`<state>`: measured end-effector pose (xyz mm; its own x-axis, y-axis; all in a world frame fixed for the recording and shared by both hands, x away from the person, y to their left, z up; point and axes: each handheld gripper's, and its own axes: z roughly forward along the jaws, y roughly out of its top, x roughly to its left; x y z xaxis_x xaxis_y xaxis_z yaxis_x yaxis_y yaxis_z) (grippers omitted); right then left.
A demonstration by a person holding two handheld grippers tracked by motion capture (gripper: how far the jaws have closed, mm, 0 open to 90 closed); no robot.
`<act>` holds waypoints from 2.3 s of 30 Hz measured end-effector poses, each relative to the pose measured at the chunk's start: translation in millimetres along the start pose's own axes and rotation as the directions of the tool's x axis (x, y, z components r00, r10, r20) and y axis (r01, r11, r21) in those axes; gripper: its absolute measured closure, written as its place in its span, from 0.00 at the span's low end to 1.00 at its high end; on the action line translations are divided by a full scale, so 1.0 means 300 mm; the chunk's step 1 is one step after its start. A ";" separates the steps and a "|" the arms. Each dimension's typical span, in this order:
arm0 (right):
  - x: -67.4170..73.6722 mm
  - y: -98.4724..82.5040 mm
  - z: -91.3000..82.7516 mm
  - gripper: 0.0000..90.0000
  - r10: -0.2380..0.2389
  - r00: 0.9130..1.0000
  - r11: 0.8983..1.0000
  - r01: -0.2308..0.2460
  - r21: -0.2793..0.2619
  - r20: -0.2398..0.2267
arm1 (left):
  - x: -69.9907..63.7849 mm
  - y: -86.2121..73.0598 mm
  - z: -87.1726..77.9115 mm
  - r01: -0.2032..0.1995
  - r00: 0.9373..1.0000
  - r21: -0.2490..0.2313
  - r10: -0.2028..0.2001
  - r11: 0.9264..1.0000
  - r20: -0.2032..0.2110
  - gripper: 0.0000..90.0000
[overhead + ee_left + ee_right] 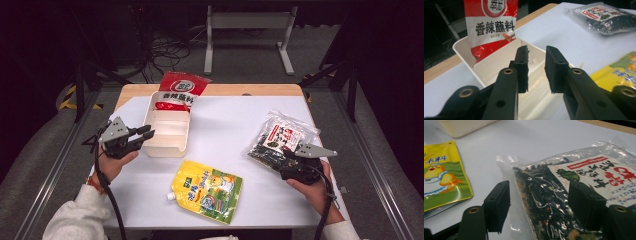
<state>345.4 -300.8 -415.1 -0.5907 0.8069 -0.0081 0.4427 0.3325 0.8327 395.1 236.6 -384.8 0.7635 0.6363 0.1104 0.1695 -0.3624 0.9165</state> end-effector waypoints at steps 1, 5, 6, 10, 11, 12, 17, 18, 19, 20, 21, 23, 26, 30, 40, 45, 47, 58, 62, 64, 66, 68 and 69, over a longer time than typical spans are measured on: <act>-0.005 0.000 -0.002 0.38 0.004 1.000 1.000 -0.004 -0.001 0.006 | 0.000 0.000 0.000 0.000 1.000 0.000 0.000 1.000 0.000 0.79; -0.048 -0.006 -0.029 0.40 0.020 0.997 0.999 -0.017 -0.038 0.074 | -0.106 -0.067 -0.045 -0.030 1.000 0.034 0.030 0.999 -0.003 0.67; -0.048 -0.006 -0.029 0.40 0.020 0.997 0.999 -0.017 -0.038 0.074 | -0.106 -0.067 -0.045 -0.030 1.000 0.034 0.030 0.999 -0.003 0.65; -0.102 -0.025 -0.053 0.40 0.060 0.990 0.997 -0.053 -0.060 0.124 | -0.177 -0.130 -0.066 -0.034 0.999 0.070 0.034 0.997 -0.004 0.47; -0.114 -0.032 -0.056 0.40 0.071 0.988 0.996 -0.063 -0.060 0.138 | -0.189 -0.144 -0.069 -0.029 1.000 0.075 0.028 0.997 0.006 0.45; -0.127 -0.038 -0.059 0.39 0.082 0.985 0.996 -0.074 -0.057 0.153 | -0.200 -0.156 -0.069 -0.020 1.000 0.081 0.019 0.997 0.016 0.42; -0.190 -0.069 -0.053 0.32 0.155 0.967 0.988 -0.151 -0.032 0.202 | -0.227 -0.186 -0.052 -0.019 0.999 0.129 0.014 0.991 0.043 0.31; -0.206 -0.077 -0.048 0.30 0.192 0.962 0.981 -0.188 -0.037 0.192 | -0.229 -0.186 -0.045 -0.029 0.999 0.142 0.024 0.989 0.037 0.30; -0.225 -0.087 -0.037 0.26 0.230 0.957 0.973 -0.229 -0.026 0.178 | -0.230 -0.187 -0.040 -0.030 0.999 0.146 0.025 0.989 0.038 0.30; -0.233 -0.091 -0.029 0.25 0.242 0.953 0.970 -0.244 -0.012 0.183 | -0.230 -0.188 -0.037 -0.027 0.999 0.148 0.022 0.989 0.041 0.29; -0.241 -0.096 -0.017 0.22 0.251 0.947 0.966 -0.258 0.009 0.200 | -0.230 -0.189 -0.033 -0.027 0.999 0.151 0.021 0.988 0.044 0.29; -0.258 -0.105 0.002 0.19 0.279 0.943 0.956 -0.290 0.036 0.181 | -0.235 -0.191 -0.028 -0.038 0.998 0.160 0.029 0.986 0.054 0.29; -0.276 -0.114 0.025 0.11 0.366 0.919 0.925 -0.377 0.051 0.145 | -0.242 -0.190 -0.022 -0.046 0.997 0.164 0.036 0.985 0.065 0.28; -0.288 -0.124 0.038 0.08 0.424 0.899 0.900 -0.432 0.056 0.112 | -0.243 -0.189 -0.014 -0.052 0.996 0.170 0.040 0.984 0.076 0.28; -0.254 -0.091 0.095 0.51 0.456 0.883 0.888 -0.442 0.128 -0.110 | -0.252 -0.181 0.005 -0.053 0.995 0.183 0.035 0.982 0.098 0.25; -0.237 -0.078 0.103 0.59 0.433 0.891 0.899 -0.415 0.143 -0.135 | -0.254 -0.175 0.017 -0.038 0.993 0.178 0.018 0.983 0.114 0.25; -0.229 -0.075 0.103 0.63 0.422 0.896 0.904 -0.404 0.137 -0.140 | -0.260 -0.167 0.032 -0.036 0.992 0.186 0.012 0.982 0.127 0.24; -0.176 -0.071 0.101 0.85 0.322 0.936 0.946 -0.315 0.069 -0.140 | -0.365 -0.003 0.210 -0.006 0.937 0.188 -0.060 0.982 0.343 0.19; -0.164 -0.077 0.100 0.85 0.297 0.945 0.955 -0.294 0.043 -0.136 | -0.417 0.055 0.339 -0.034 0.934 0.252 -0.059 0.967 0.353 0.17; -0.155 -0.081 0.096 0.86 0.273 0.952 0.962 -0.273 0.022 -0.140 | -0.422 0.074 0.398 0.000 0.919 0.268 -0.106 0.963 0.379 0.16; -0.146 -0.081 0.093 0.86 0.256 0.957 0.967 -0.256 0.015 -0.137 | -0.430 0.087 0.448 0.026 0.911 0.292 -0.143 0.956 0.386 0.15; -0.135 -0.081 0.093 0.86 0.232 0.961 0.972 -0.235 0.000 -0.151 | -0.431 0.095 0.502 0.035 0.908 0.313 -0.161 0.949 0.387 0.14; -0.121 -0.080 0.093 0.86 0.216 0.964 0.976 -0.219 0.000 -0.157 | -0.431 0.099 0.518 0.048 0.901 0.324 -0.181 0.945 0.395 0.14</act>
<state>375.0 -324.6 -450.2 -0.5795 0.7727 0.2591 0.5611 0.1477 0.8145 398.3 37.8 -431.6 0.9032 0.3695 -0.2182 0.3984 -0.5328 0.7466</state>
